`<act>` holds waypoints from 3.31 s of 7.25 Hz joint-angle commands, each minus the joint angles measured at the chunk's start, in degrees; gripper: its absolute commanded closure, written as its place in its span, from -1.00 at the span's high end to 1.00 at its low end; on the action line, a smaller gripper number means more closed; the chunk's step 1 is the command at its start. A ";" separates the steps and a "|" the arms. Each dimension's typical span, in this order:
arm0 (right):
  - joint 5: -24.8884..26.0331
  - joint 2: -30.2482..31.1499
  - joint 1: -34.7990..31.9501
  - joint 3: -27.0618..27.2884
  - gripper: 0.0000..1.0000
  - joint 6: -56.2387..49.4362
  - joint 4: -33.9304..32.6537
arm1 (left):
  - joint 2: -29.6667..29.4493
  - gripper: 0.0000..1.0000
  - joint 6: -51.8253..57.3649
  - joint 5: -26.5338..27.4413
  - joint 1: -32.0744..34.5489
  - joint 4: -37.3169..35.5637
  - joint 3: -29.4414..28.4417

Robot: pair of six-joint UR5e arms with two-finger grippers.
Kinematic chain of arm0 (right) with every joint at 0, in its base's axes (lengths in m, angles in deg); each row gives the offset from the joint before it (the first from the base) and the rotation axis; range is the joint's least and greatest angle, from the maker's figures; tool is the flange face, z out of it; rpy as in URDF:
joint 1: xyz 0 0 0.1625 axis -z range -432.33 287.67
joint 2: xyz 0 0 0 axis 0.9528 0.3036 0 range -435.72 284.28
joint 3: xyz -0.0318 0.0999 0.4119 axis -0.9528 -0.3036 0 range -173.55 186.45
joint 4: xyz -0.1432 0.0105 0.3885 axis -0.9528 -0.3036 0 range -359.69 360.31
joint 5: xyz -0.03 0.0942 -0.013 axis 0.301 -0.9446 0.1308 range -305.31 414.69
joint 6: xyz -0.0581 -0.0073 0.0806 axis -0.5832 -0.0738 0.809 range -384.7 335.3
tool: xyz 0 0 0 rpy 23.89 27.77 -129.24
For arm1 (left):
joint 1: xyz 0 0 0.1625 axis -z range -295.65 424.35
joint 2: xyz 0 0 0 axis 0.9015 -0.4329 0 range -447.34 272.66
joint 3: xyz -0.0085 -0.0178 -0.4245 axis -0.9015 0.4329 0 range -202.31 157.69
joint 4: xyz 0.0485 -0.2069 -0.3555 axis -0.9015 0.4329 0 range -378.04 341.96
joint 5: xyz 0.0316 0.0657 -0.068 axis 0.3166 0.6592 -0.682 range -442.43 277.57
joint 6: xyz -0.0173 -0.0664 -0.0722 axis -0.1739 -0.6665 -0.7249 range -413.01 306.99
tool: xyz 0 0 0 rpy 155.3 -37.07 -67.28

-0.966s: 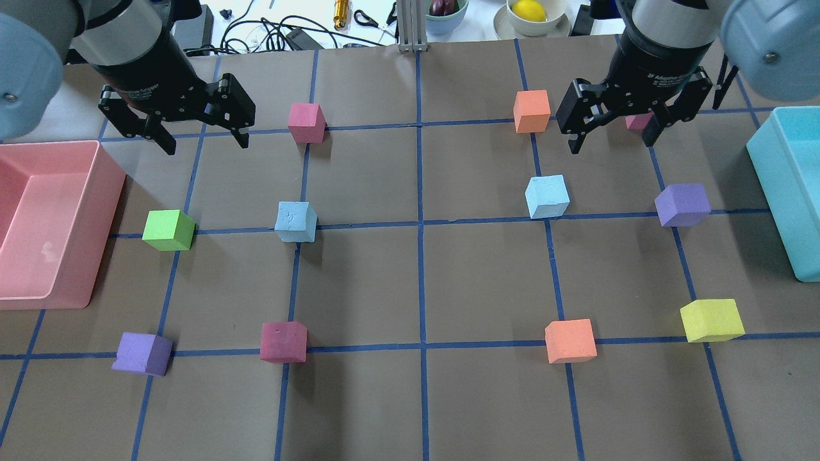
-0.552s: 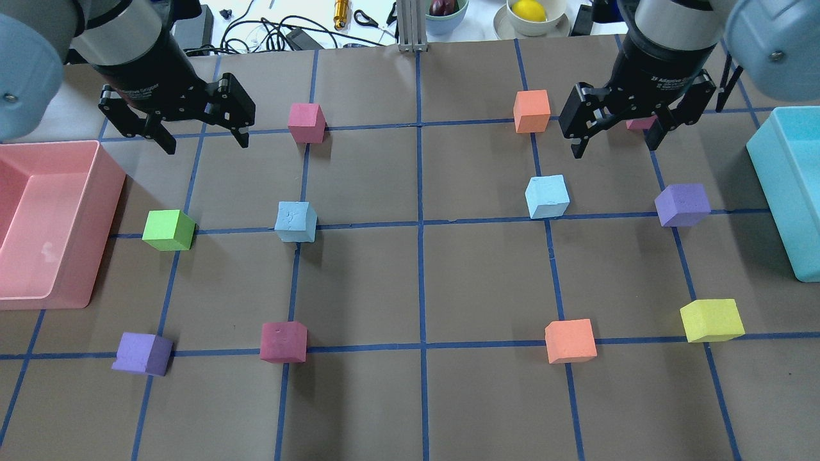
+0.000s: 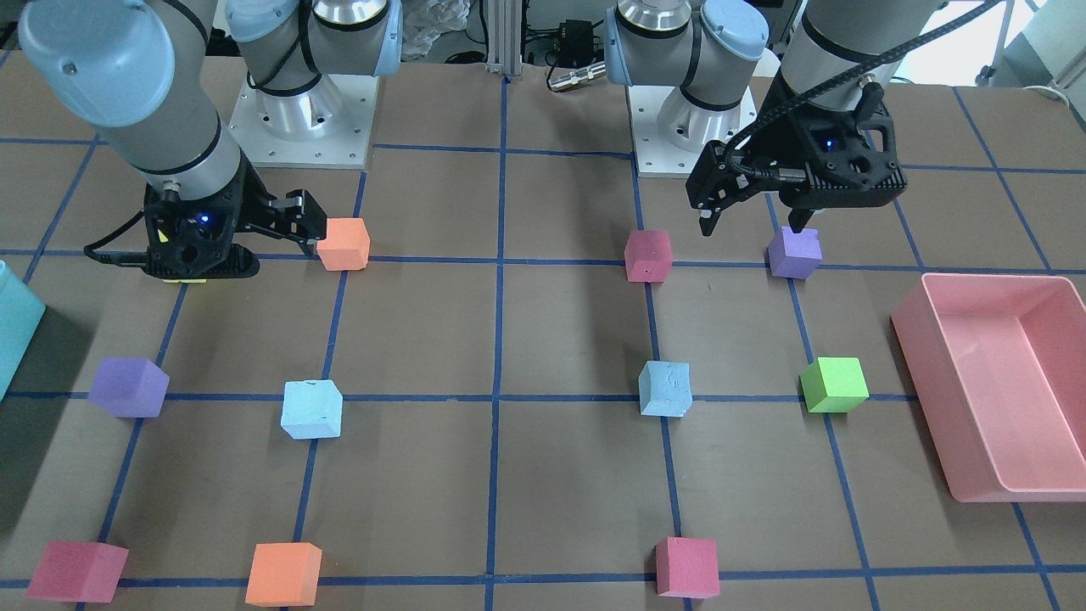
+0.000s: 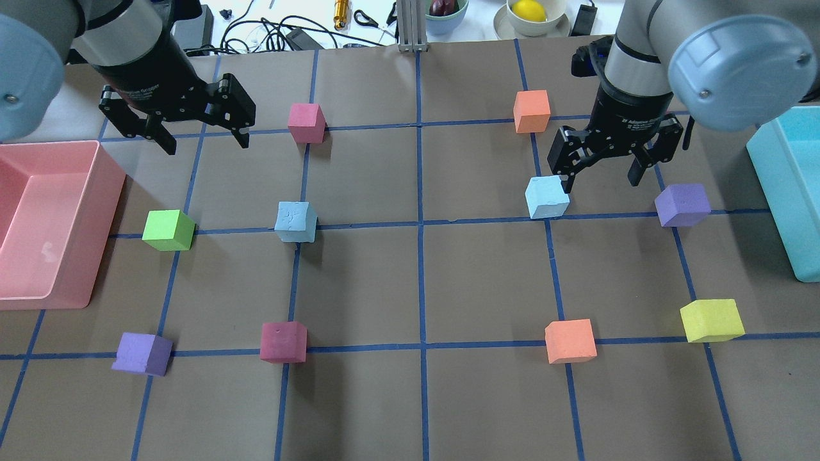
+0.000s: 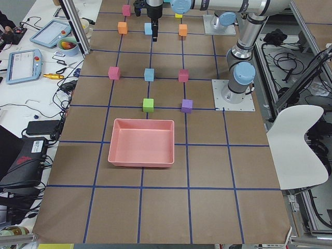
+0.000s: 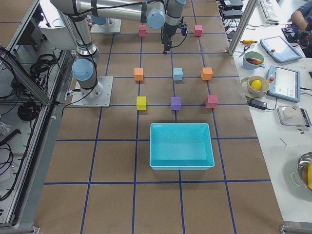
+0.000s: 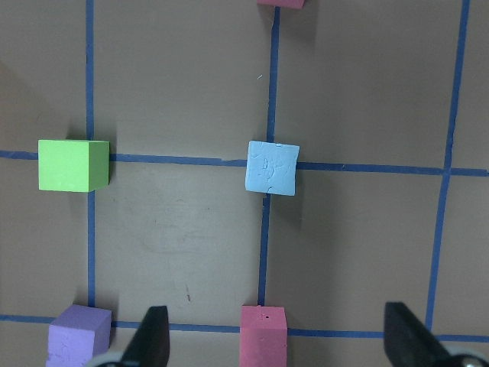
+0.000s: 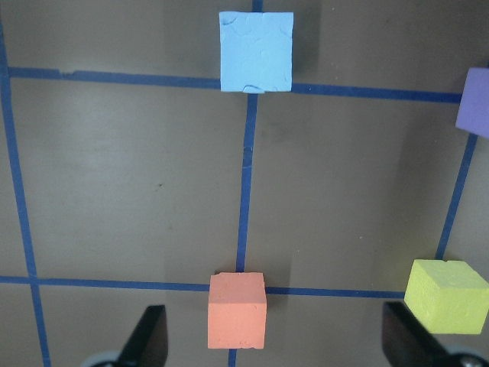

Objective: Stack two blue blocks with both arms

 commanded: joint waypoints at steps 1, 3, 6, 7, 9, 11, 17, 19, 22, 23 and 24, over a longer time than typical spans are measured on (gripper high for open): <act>0.26 -4.49 -0.01 0.57 1.00 0.42 -8.45 | 0.00 1.00 0.14 0.00 -0.03 0.00 0.00; 0.09 -11.33 -0.01 0.66 1.00 0.33 -17.73 | 0.00 1.00 0.15 0.00 -0.03 0.00 0.00; -0.53 -18.30 -0.01 1.36 1.00 0.33 -20.51 | 0.00 1.00 0.15 0.00 -0.03 0.00 0.00; -0.53 -19.53 -0.01 1.02 1.00 0.33 -20.60 | 0.00 1.00 0.15 0.00 -0.03 0.00 0.00; -0.27 -22.34 -0.01 1.63 1.00 0.42 -22.95 | 0.00 1.00 0.15 0.00 -0.03 0.00 -0.09; -0.44 -22.97 0.08 1.63 0.64 -0.54 -22.97 | 0.00 1.00 0.15 0.00 -0.03 -0.53 0.00; -6.40 -15.62 -2.01 1.37 -1.00 8.01 -17.03 | 0.00 1.00 0.23 0.00 -0.12 -0.79 -0.17; -7.65 -12.26 -11.29 1.63 -1.00 14.08 -14.70 | 0.35 1.00 0.41 0.61 -0.20 -0.62 0.00; -8.18 -13.21 -20.03 4.69 -1.00 26.16 -16.98 | -1.66 1.00 1.72 0.09 -0.12 -2.10 0.61; -8.00 -14.69 -22.13 6.10 -1.00 29.39 -21.78 | -3.84 1.00 2.77 0.00 -0.20 -3.85 1.31; -8.09 -15.67 -23.63 7.07 -1.00 32.29 -24.79 | -5.43 1.00 3.13 0.00 -0.20 -7.00 2.54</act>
